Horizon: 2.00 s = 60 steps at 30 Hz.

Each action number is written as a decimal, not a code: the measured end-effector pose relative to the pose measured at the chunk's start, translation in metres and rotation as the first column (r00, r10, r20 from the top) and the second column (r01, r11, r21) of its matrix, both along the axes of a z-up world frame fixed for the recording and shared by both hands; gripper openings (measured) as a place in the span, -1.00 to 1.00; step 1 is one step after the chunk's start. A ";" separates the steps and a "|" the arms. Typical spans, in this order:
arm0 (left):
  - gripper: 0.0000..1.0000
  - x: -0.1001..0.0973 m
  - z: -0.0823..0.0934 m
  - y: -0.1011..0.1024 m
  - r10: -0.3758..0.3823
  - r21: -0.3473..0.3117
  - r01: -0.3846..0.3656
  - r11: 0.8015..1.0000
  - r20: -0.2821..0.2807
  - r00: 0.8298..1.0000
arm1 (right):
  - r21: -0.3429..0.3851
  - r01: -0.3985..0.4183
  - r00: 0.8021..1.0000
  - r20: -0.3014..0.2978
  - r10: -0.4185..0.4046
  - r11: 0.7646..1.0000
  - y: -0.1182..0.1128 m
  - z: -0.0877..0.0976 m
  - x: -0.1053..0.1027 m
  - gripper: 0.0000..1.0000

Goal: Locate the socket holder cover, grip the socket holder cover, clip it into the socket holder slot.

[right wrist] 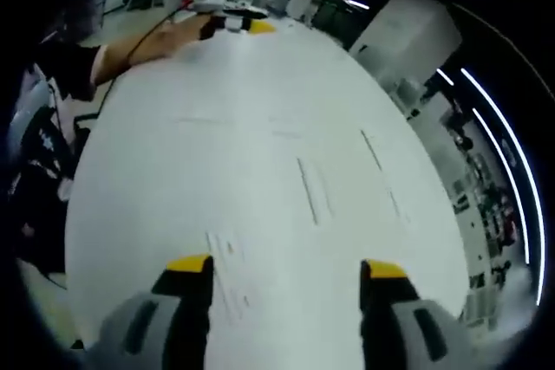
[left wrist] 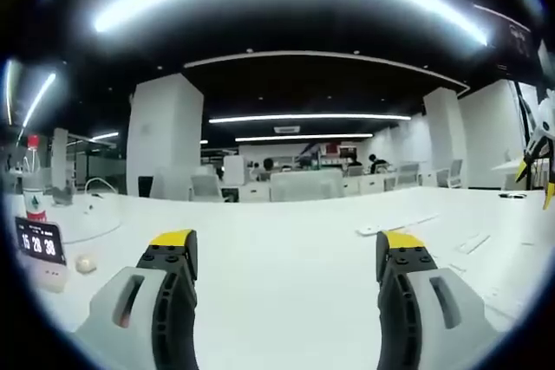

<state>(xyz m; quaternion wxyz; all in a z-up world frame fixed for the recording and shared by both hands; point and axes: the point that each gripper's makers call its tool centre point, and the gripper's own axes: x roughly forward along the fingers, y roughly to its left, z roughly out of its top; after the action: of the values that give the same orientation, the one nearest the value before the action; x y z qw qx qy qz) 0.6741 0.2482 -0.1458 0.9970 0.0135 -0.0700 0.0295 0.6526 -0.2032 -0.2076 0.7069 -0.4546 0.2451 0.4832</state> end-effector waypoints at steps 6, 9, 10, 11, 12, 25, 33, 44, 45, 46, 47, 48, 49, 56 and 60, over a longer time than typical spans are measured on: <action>0.66 0.000 0.002 0.000 -0.002 -0.001 0.002 1.000 0.007 1.000 | -0.059 -0.050 0.998 -0.043 0.047 0.997 0.007 -0.011 -0.007 0.40; 0.66 -0.001 0.003 0.001 -0.001 -0.004 0.002 1.000 0.010 1.000 | -0.081 -0.064 0.995 -0.075 0.058 0.995 0.005 -0.020 -0.012 0.40; 0.66 -0.001 0.004 0.001 -0.002 -0.005 0.002 1.000 0.011 1.000 | -0.094 -0.067 0.995 -0.082 0.060 0.993 0.003 -0.023 -0.013 0.40; 0.66 -0.001 0.004 0.001 -0.002 -0.005 0.002 1.000 0.012 1.000 | -0.103 -0.072 0.994 -0.088 0.063 0.992 0.002 -0.025 -0.013 0.40; 0.66 -0.002 0.004 0.000 -0.002 -0.005 0.002 1.000 0.013 1.000 | -0.122 -0.079 0.992 -0.106 0.067 0.989 0.000 -0.029 -0.016 0.40; 0.66 -0.002 0.003 -0.002 -0.007 -0.002 0.007 1.000 0.007 1.000 | -0.254 -0.163 0.961 -0.258 0.096 0.953 -0.012 -0.064 -0.039 0.35; 0.66 -0.003 0.005 -0.003 -0.013 -0.005 0.013 1.000 0.015 1.000 | -0.296 -0.173 0.940 -0.334 0.068 0.939 -0.011 -0.072 -0.038 0.30; 0.66 0.000 0.001 -0.005 -0.014 0.016 0.014 1.000 -0.009 1.000 | -0.303 -0.185 0.903 -0.427 0.040 0.935 -0.014 -0.077 -0.038 0.27; 0.66 0.000 0.000 -0.004 -0.013 0.018 0.013 1.000 -0.010 1.000 | -0.310 -0.187 0.903 -0.428 0.039 0.932 -0.013 -0.077 -0.037 0.27; 0.66 0.000 0.000 -0.005 -0.013 0.018 0.013 1.000 -0.009 1.000 | -0.312 -0.187 0.903 -0.428 0.038 0.931 -0.013 -0.077 -0.037 0.27; 0.66 -0.001 0.001 -0.005 -0.014 0.019 0.014 1.000 -0.009 1.000 | -0.318 -0.188 0.903 -0.429 0.036 0.929 -0.013 -0.077 -0.038 0.27; 0.66 -0.001 0.000 -0.006 -0.015 0.018 0.015 1.000 -0.008 1.000 | -0.325 -0.188 0.903 -0.429 0.033 0.927 -0.014 -0.077 -0.038 0.27; 0.66 0.000 0.000 -0.006 -0.017 0.017 0.017 1.000 -0.010 1.000 | -0.329 -0.187 0.903 -0.429 0.030 0.925 -0.014 -0.077 -0.038 0.27; 0.66 0.001 0.000 -0.007 -0.021 0.018 0.021 1.000 -0.014 1.000 | -0.343 -0.193 0.903 -0.428 0.030 0.919 -0.015 -0.076 -0.035 0.21; 0.66 0.000 0.001 -0.008 -0.024 0.018 0.024 1.000 -0.009 1.000 | -0.348 -0.200 0.904 -0.427 0.035 0.916 -0.015 -0.076 -0.036 0.16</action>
<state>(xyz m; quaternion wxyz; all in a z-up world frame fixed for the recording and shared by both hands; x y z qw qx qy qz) 0.6745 0.2401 -0.1443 0.9974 0.0218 -0.0663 0.0168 0.6165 -0.2182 -0.2836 0.5053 -0.4861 0.4499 0.5532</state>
